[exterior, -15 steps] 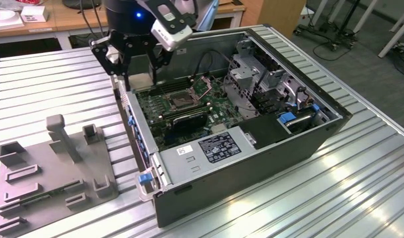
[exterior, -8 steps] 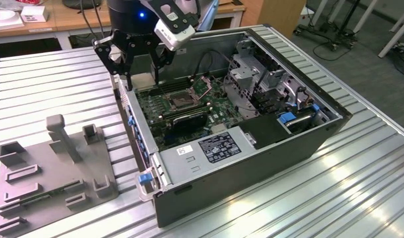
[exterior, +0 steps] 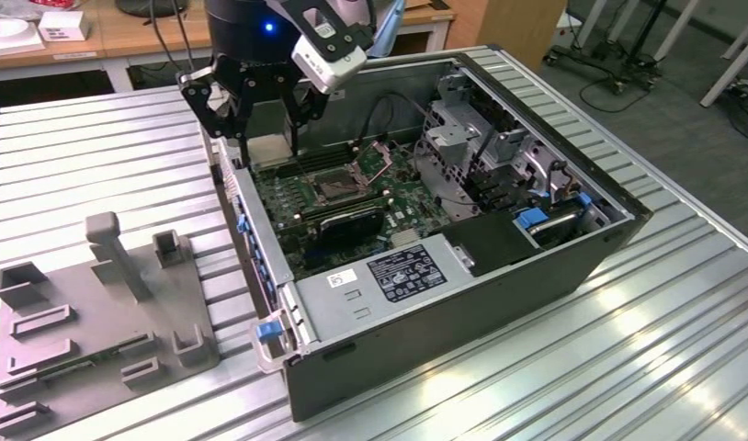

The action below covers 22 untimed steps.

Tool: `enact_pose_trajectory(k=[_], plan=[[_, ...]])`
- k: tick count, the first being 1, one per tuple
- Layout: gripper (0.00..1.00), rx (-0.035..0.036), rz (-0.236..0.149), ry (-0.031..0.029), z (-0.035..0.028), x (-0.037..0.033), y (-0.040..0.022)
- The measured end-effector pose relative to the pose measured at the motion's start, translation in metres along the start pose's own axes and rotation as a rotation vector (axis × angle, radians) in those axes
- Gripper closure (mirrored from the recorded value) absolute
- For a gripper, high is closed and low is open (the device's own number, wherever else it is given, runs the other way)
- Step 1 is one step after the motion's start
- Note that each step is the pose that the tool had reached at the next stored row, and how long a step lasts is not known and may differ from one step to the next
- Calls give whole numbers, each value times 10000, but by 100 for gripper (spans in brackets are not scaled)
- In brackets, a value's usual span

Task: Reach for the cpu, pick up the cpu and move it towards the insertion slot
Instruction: 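Pick up the cpu and move it towards the insertion slot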

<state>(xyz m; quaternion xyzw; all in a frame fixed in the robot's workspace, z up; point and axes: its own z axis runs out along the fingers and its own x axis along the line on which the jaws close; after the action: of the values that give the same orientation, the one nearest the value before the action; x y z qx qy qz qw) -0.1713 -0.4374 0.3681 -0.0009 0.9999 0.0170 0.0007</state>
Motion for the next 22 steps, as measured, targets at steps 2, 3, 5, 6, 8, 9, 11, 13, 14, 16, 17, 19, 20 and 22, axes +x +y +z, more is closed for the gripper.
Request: enact_pose_trajectory(k=[2, 3, 5, 6, 8, 9, 11, 13, 14, 16, 17, 19, 20, 22], plan=[[45, -1, 1, -1, 1, -13, 0], [45, 0, 1, 0, 1, -19, 0], [45, 0, 1, 0, 1, -31, 0], [45, 0, 1, 0, 2, -37, 0], [45, 0, 0, 0, 2, -50, 0], [45, 1, 0, 0, 2, -56, 0], [45, 0, 0, 0, 3, -68, 0], [45, 0, 0, -1, 4, -80, 0], [45, 0, 0, 0, 4, -86, 0], [45, 0, 0, -1, 4, -98, 0], [45, 0, 0, -1, 5, -104, 0], [45, 0, 0, -1, 5, -116, 0], [45, 0, 0, -1, 5, -122, 0], [45, -1, 0, -1, 6, -134, 0]])
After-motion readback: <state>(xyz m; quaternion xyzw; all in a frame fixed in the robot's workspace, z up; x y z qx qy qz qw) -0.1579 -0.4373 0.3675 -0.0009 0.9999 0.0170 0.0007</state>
